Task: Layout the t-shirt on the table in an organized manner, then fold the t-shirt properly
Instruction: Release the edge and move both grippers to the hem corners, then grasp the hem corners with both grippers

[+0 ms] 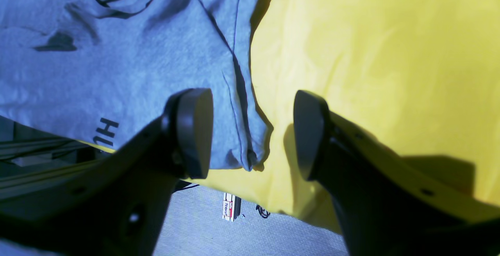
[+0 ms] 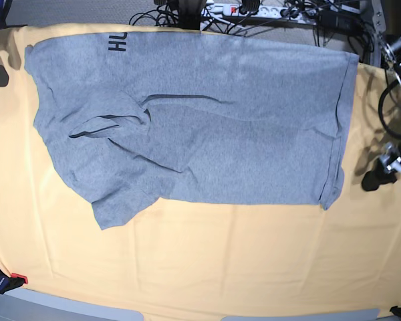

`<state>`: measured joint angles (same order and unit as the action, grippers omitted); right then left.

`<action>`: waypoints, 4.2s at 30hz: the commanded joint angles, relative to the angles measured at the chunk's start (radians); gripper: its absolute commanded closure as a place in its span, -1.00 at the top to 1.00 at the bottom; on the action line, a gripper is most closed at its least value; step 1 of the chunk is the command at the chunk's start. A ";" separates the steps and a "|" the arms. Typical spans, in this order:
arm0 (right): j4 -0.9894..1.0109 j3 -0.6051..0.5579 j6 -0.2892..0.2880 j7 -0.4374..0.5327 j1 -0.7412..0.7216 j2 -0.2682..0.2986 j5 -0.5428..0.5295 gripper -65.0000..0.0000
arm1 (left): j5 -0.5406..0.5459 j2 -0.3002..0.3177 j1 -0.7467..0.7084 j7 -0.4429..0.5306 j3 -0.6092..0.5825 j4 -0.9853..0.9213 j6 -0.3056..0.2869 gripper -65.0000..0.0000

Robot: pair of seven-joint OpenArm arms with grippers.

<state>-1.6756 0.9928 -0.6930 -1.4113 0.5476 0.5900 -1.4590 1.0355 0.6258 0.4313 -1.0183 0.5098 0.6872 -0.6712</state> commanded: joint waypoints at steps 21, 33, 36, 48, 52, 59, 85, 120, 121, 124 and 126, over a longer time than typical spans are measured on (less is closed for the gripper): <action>-0.013 0.013 -0.005 0.015 -0.031 0.025 -0.025 0.07 | -0.141 -0.223 0.066 0.097 -0.137 0.011 -0.014 0.41; -0.013 -0.020 -0.005 0.015 -0.066 0.026 -0.025 0.01 | -0.148 -0.126 0.068 0.157 -0.135 0.012 -0.009 -1.00; -0.013 -0.039 -0.005 0.091 -0.082 0.023 -0.025 0.01 | -0.148 -0.116 0.072 0.157 -0.135 0.012 -0.009 -1.00; 0.022 -0.274 -0.005 0.392 -0.421 0.014 0.364 0.01 | -0.163 -0.135 0.077 0.154 -0.136 0.012 0.027 -1.00; 0.108 -0.442 0.037 0.459 -0.554 0.014 0.521 0.01 | -0.164 -0.141 0.079 0.153 -0.136 0.012 0.027 -1.00; 0.432 -0.652 0.135 0.459 -0.778 0.002 0.588 0.01 | -0.170 -0.141 0.079 0.149 -0.136 0.012 0.027 -1.00; 0.978 -0.686 -0.005 0.305 -1.035 -0.111 0.453 -0.58 | -0.161 -0.141 0.083 0.154 -0.136 0.012 0.027 -1.00; 0.977 -0.686 -0.005 0.592 -1.246 -0.100 0.859 -1.00 | -0.404 -0.141 0.333 0.441 -0.499 0.012 -0.018 -1.00; 0.977 -0.686 -0.005 0.597 -1.245 -0.096 0.859 -1.00 | -0.409 -0.141 0.332 0.446 -0.506 0.012 -0.018 -1.00; 0.977 -0.686 0.023 0.600 -1.245 -0.089 0.873 -1.00 | -0.411 -0.141 0.334 0.457 -0.507 0.012 -0.018 -1.00; 0.977 -0.686 0.022 0.600 -1.245 -0.089 0.883 -1.00 | -0.410 -0.141 0.333 0.454 -0.507 0.012 -0.021 -1.00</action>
<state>-0.6838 0.3035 -0.6746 -0.8410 -0.6598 0.4763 -0.5652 0.6056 0.4679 0.7273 -0.5869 -0.0010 0.6830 -0.6891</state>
